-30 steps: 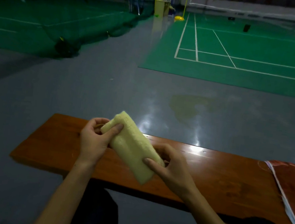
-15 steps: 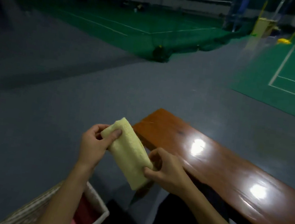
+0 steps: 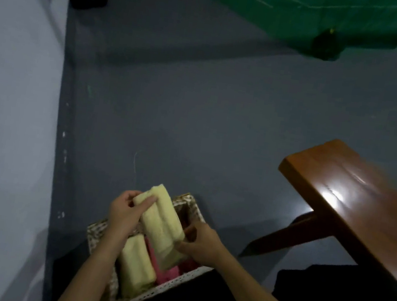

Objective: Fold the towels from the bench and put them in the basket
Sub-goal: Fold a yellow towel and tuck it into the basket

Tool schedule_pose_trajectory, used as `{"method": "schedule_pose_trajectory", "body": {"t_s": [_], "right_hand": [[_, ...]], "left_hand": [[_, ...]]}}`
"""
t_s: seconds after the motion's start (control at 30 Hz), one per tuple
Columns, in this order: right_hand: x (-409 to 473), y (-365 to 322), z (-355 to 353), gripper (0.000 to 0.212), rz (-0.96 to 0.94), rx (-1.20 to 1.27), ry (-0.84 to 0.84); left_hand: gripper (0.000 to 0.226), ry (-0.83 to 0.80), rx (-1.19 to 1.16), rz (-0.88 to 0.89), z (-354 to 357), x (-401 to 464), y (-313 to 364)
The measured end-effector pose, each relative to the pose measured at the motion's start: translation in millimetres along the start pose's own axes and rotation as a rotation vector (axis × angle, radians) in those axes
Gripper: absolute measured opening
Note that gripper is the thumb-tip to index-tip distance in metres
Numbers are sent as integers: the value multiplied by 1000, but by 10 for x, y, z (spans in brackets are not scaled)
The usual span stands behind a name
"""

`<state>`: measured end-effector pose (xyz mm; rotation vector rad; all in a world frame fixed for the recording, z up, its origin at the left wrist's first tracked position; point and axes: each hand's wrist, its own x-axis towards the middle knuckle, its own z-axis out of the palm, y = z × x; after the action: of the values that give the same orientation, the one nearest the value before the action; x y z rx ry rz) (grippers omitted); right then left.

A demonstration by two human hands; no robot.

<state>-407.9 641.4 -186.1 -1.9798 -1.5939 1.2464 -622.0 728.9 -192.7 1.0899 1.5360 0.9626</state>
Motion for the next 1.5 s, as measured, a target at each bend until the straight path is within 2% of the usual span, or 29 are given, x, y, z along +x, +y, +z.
{"method": "schedule_pose_trajectory", "body": {"t_s": [0.13,0.27,0.43,0.53,0.73,0.9,1.07,1.17,1.27,1.33,1.5], "right_hand": [[370,283,448,27,107,34,-62],[674,617,668,29,219,46,-25],[1017,1097,870,30,344,5,-4],[1200,1321,991,37,361,-32,-68],[1436,1593,1209,49,394,45,-113],[1480,1701,1261,55,390,114,-119],[1412,1663,1181,60,331,184,-124],[1324,1598,1141,61,274,139,-61],[1289,1482,1231,43,279,104,-6],[1302,1453,1295,33,313,143,-66],[1412,1474,1252,36,257,233,-199]], "left_hand": [[36,-16,46,-122,-20,241,-589],[48,-111,114,-200,192,501,-1146],[40,-193,192,-254,696,776,-1600],[45,-185,229,-274,967,944,-1917],[54,-163,391,-328,1271,1179,-2475],[47,-141,563,-257,1294,1185,-2607],[52,-169,493,-255,1276,1197,-2663],[62,-174,391,-237,1239,1087,-2606],[63,-107,402,-136,1198,861,-2548],[55,-62,496,-68,1223,760,-2568],[61,-320,757,-145,1356,759,-2598]]}}
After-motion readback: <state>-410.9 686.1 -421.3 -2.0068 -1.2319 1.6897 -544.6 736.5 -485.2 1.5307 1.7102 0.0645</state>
